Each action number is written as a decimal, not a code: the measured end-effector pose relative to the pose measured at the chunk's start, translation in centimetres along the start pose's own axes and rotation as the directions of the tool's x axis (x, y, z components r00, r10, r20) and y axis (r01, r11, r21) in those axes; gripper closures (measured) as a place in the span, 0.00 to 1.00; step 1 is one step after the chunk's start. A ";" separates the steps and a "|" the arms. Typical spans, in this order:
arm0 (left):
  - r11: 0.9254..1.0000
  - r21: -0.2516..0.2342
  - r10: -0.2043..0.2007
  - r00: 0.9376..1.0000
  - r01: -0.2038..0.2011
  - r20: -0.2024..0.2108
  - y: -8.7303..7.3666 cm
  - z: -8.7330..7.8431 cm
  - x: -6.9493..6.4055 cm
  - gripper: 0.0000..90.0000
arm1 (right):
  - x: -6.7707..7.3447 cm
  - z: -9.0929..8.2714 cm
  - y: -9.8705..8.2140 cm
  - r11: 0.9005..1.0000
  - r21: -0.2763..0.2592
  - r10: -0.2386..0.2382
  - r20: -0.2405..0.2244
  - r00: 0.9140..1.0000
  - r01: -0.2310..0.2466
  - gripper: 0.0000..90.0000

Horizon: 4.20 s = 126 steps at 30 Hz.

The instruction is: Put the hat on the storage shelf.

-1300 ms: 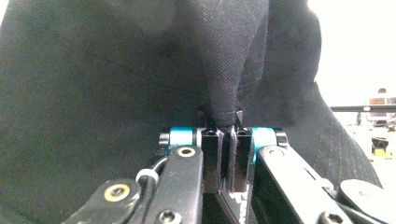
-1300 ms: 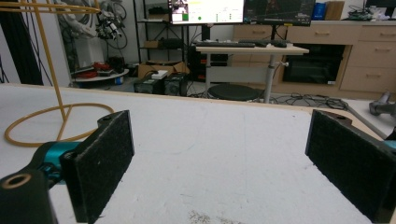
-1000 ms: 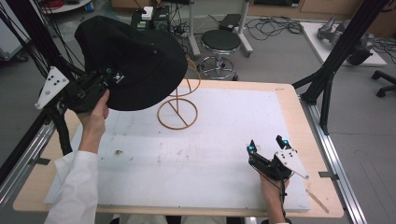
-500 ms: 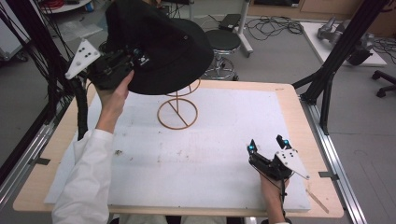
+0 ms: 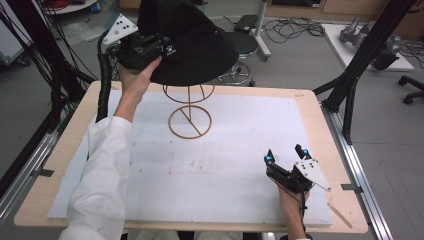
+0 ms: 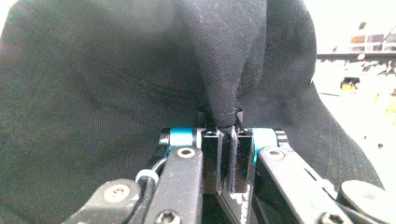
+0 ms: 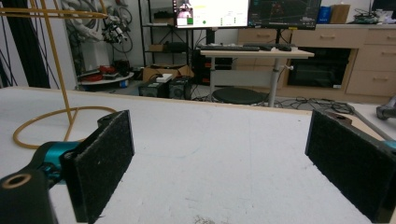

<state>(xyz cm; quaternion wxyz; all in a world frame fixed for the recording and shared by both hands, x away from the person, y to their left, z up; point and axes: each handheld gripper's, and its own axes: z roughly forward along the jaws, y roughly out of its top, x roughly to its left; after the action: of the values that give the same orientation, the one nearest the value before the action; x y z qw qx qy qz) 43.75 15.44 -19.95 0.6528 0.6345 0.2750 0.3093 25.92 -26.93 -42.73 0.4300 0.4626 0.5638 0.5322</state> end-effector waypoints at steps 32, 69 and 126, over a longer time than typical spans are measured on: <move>0.981 0.193 -0.032 0.999 0.028 0.020 -6.2 1.0 -1.5 0.94 | 0.3 0.1 0.0 1.000 -0.005 0.012 -0.009 1.000 -0.012 0.08; 0.994 0.107 0.000 1.000 0.001 -0.011 -5.6 -0.1 -2.4 0.43 | 0.2 0.1 0.1 1.000 -0.022 0.007 0.011 1.000 -0.007 0.08; 0.993 -0.038 -0.117 0.909 0.111 -0.401 -14.5 -21.0 0.5 0.34 | 0.5 0.3 0.1 1.000 -0.009 0.013 0.021 1.000 -0.013 0.08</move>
<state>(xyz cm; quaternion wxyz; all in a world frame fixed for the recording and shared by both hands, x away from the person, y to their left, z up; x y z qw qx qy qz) 29.06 29.60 -35.30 0.6037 0.5355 0.4378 0.3964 26.09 -26.38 -42.65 0.4347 0.4700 0.5539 0.5323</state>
